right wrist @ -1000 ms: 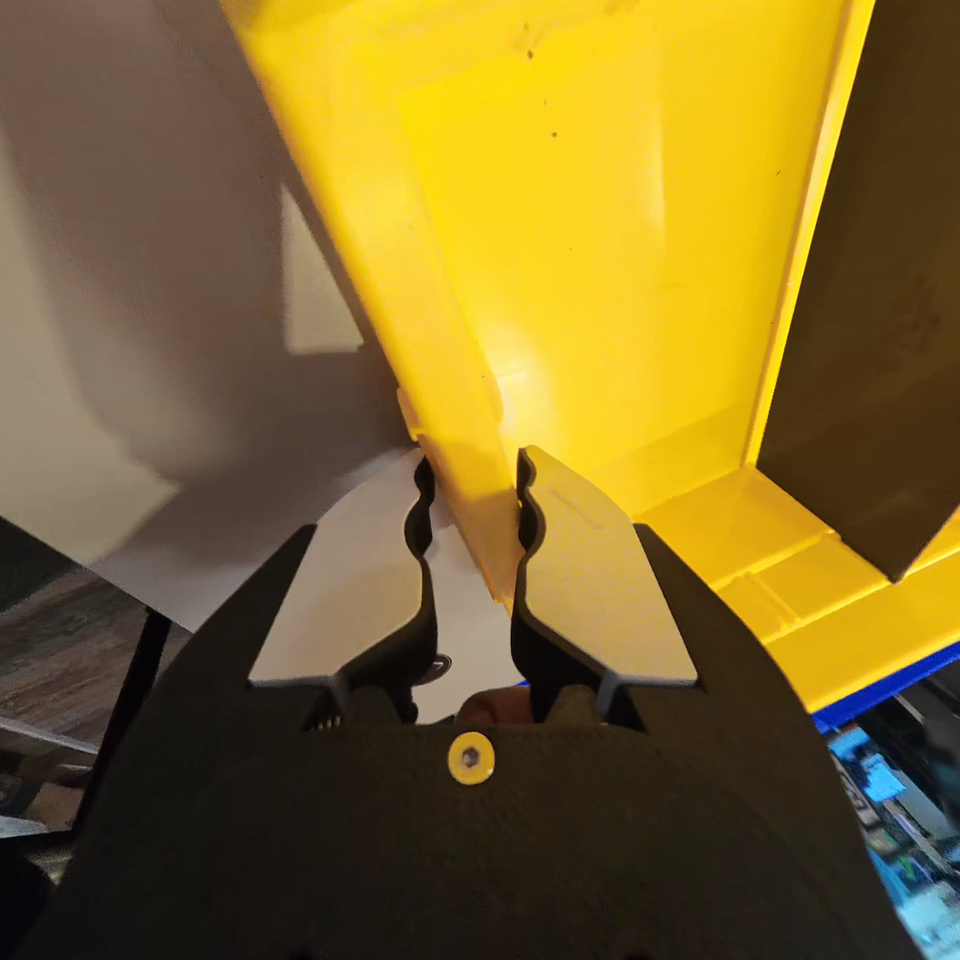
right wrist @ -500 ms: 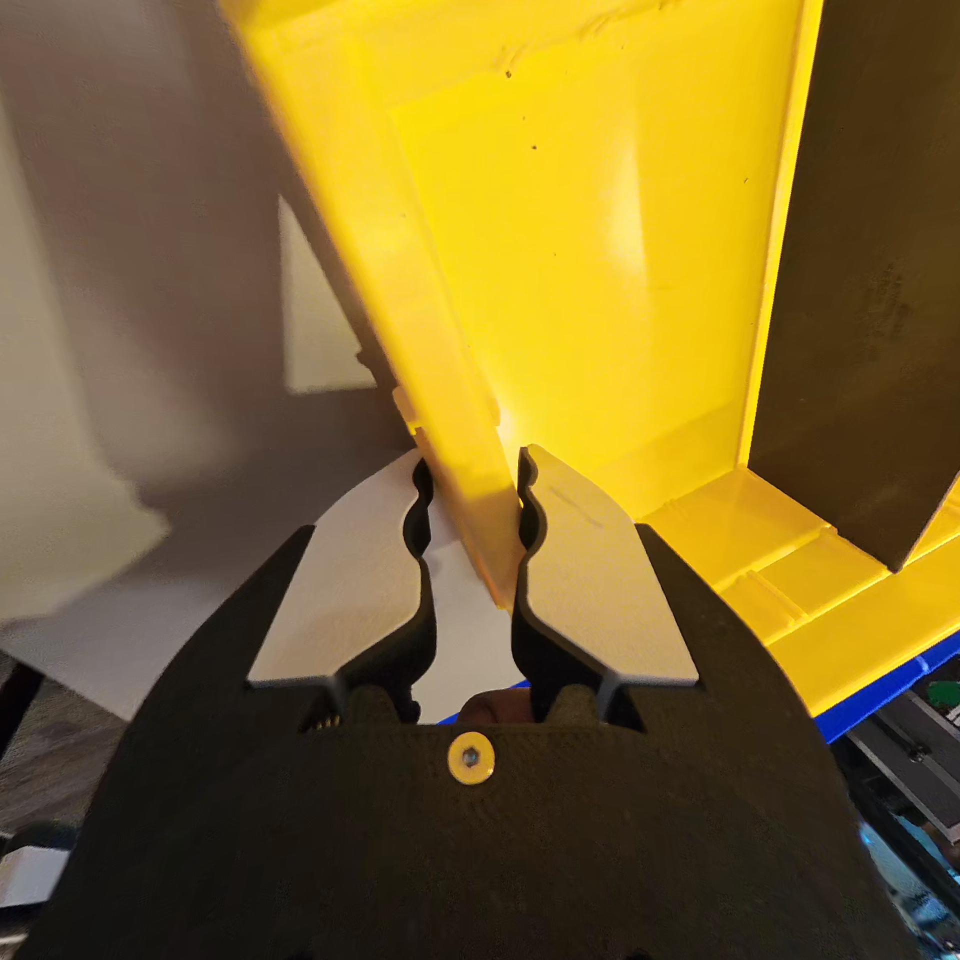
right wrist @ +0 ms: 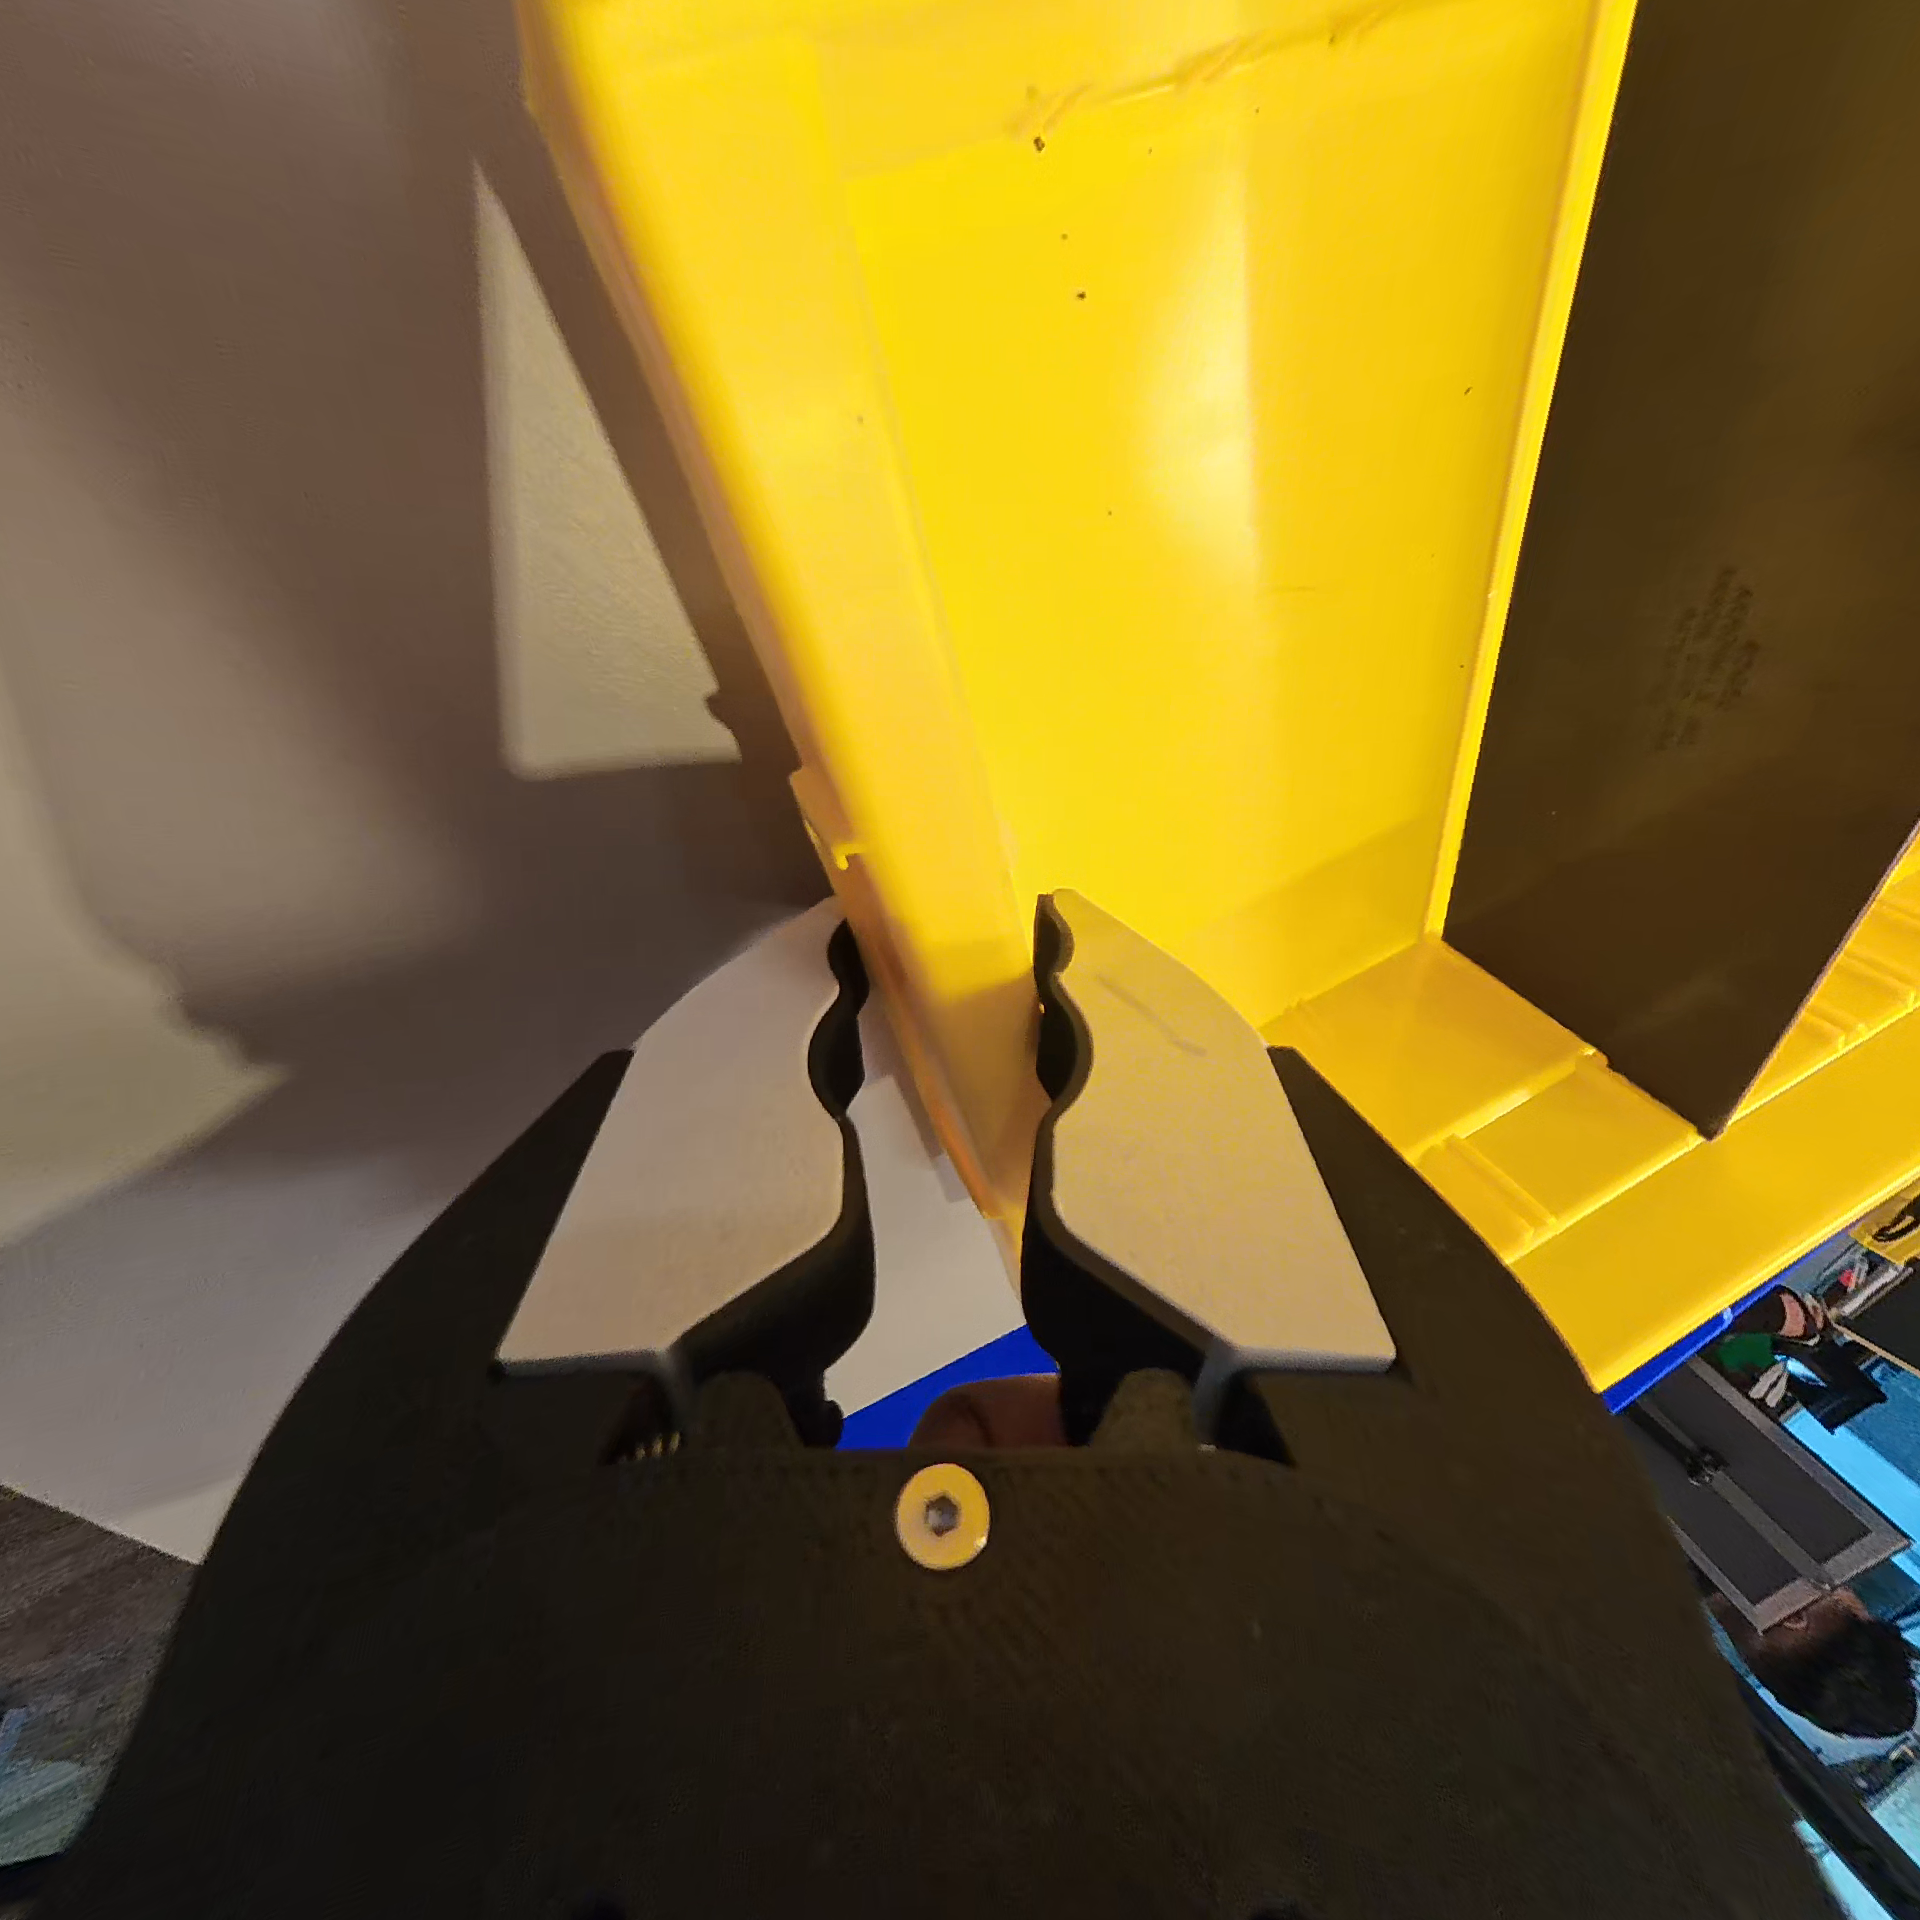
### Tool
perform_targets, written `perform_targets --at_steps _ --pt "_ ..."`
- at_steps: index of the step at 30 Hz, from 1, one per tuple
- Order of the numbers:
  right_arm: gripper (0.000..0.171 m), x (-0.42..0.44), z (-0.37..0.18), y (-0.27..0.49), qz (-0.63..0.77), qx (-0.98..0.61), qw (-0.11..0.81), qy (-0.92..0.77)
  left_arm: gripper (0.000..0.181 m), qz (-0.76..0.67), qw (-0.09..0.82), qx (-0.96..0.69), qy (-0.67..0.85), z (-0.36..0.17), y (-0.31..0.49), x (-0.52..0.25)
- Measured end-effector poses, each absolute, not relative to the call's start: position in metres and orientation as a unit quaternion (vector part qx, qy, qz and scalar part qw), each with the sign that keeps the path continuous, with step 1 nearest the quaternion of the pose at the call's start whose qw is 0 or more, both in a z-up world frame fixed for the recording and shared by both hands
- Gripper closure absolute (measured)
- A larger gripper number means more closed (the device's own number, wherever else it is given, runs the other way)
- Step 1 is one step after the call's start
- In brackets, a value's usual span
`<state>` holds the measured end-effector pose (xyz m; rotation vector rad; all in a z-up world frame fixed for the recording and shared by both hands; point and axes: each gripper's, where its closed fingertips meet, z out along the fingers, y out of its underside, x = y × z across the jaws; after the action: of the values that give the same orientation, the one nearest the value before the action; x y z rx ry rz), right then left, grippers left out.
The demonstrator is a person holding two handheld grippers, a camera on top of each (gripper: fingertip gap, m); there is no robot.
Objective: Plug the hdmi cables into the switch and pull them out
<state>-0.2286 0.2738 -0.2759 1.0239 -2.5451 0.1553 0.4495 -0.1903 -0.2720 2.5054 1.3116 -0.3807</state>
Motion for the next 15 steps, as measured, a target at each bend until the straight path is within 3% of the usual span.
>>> perform_targets --at_steps 9,15 --pt "0.138 -0.234 -0.275 0.279 0.057 0.341 0.195 -0.918 0.152 -0.19 0.161 0.84 0.482 -0.27 -0.201 0.45" --pt "0.102 -0.211 -0.262 0.288 0.11 0.278 0.145 -0.943 0.142 -0.325 0.014 0.752 0.573 -0.238 -0.176 0.424"
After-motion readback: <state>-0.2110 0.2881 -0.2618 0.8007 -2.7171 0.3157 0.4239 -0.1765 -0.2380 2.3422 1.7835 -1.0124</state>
